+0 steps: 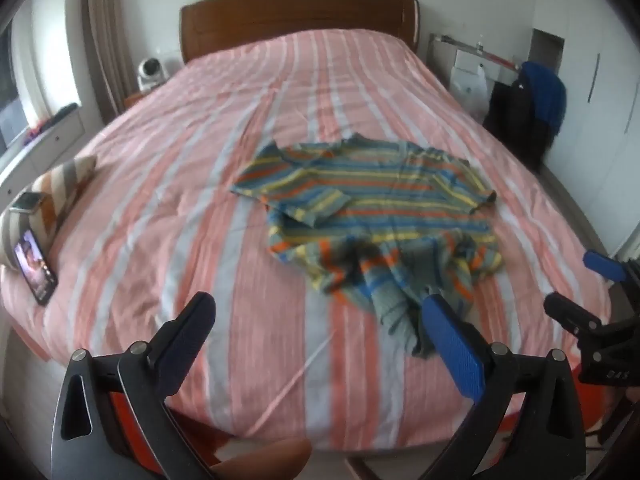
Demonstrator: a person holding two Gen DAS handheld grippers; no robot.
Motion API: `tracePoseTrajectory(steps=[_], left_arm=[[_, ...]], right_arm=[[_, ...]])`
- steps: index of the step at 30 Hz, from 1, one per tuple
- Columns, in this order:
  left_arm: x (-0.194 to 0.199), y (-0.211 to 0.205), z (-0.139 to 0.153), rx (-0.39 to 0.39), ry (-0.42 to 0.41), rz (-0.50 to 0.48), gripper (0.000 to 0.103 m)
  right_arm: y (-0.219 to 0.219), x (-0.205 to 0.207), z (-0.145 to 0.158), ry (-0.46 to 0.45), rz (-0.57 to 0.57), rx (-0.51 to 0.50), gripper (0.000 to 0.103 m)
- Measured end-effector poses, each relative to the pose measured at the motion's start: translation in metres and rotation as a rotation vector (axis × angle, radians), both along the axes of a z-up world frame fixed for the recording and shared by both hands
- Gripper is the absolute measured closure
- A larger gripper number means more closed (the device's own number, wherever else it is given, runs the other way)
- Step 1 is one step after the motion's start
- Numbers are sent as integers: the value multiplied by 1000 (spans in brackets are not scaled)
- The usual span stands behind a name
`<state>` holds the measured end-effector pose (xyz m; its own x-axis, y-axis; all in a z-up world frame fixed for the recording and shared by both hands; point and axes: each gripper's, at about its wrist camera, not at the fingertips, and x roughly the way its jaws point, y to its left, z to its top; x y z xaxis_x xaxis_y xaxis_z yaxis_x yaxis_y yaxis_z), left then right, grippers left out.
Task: Fold small clothes
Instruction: 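Reach both grippers toward the bunched hem of the striped sweater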
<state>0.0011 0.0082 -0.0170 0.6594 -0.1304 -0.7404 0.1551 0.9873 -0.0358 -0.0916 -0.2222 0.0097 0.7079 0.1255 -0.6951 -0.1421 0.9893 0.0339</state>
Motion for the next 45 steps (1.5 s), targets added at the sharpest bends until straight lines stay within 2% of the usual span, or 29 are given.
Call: tracePoseTrajectory(steps=[5,6,45], left_arm=[[2,-1,-4,30,11,4,0],[1,-4,-5,36,12,2,0],[1,-1,-18,61,50,22,0]], right_arm=[[4,0,-7,-4,10,3,0],[3,-2,0,-4,6,5,0],[14,2,-14,38,11,12,0]])
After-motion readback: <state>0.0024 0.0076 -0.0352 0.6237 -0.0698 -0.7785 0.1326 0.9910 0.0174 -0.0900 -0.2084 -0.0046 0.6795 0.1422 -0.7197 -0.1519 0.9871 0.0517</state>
